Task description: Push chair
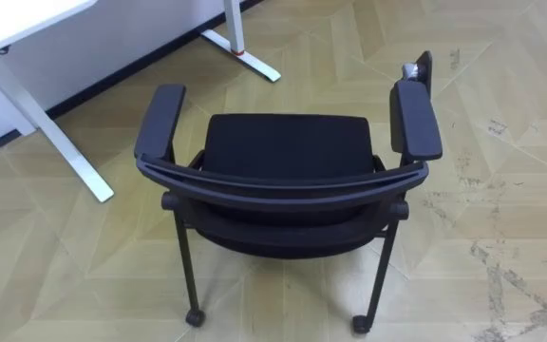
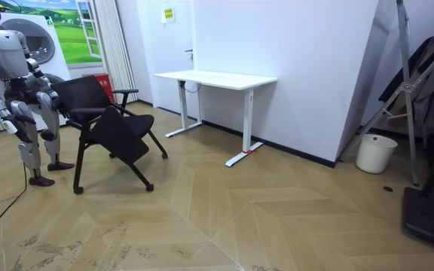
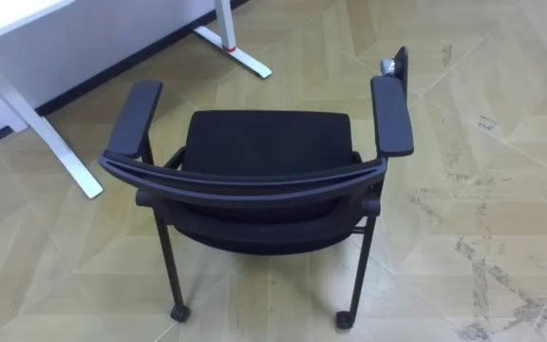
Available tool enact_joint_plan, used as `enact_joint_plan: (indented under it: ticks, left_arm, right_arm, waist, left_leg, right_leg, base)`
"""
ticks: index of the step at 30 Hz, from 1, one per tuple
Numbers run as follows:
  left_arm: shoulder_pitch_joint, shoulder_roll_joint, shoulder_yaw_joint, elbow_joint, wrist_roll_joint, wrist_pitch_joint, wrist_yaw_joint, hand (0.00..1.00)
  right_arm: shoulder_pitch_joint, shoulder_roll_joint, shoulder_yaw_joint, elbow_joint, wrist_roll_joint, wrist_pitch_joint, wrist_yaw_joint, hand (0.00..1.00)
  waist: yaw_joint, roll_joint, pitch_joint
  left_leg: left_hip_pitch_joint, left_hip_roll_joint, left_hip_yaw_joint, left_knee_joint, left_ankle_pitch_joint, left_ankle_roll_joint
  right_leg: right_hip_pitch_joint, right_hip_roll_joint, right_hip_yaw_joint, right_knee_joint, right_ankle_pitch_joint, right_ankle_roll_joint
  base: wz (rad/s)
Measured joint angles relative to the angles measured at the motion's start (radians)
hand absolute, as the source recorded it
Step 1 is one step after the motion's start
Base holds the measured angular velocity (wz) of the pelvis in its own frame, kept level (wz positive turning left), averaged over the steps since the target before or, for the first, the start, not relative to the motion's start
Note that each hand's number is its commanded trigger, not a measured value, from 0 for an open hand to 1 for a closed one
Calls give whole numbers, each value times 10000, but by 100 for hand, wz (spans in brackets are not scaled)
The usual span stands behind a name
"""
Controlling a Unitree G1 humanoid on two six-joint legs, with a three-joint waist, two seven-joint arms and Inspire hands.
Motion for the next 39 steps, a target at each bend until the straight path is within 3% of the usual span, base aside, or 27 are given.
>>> enact_joint_plan:
  ticks: [9, 12, 25, 32, 35, 39]
  left_arm:
    - [12, -59, 199, -38, 166, 17, 16, 0]
    - [33, -125, 447, -67, 166, 26, 107, 0]
    - [434, -359, 939, -68, -136, 130, 895, 0]
    - [460, -492, 2618, -63, 400, 117, 1894, 0]
    - [424, -445, 2784, -163, 672, 137, 2463, 0]
    - [348, -347, 3280, -863, 1782, 290, 3287, 0]
  right_arm:
    - [-14, 73, -300, 198, 148, 44, 102, 0]
    - [-136, 74, -562, 412, 148, 232, 143, 0]
    - [-101, 91, -784, 432, 164, 379, -271, 0]
    - [13, 147, -1094, 438, 25, 352, -577, 0]
    - [92, 133, -1139, 354, 5, 320, -642, 0]
    - [74, 46, -1455, 359, -294, 383, -637, 0]
  waist:
    - [0, -41, 42]
    - [-3, -55, 50]
    - [36, -64, 5]
    - [84, -121, 20]
    - [88, -26, -11]
    - [89, 63, 62]
  left_leg:
    - [53, -20, -3, -149, -2, 1]
    - [59, -20, -26, -121, -11, 16]
    - [114, -84, -43, -46, -11, 19]
    - [392, -94, -38, -192, -11, 18]
    - [413, -97, -38, -190, -19, 25]
    - [390, -96, -45, -167, -51, 72]
  right_leg:
    - [-3, -14, 22, -8, 0, 2]
    - [10, -13, 5, -2, 0, 2]
    - [156, -32, 27, -180, -22, 38]
    - [409, -42, 12, -172, -24, 42]
    - [432, -47, 21, -173, -24, 43]
    - [403, -41, 19, -171, -32, 56]
  base:
    - [0]
    - [1]
    - [0]
    - [0]
    - [0]
    - [1]
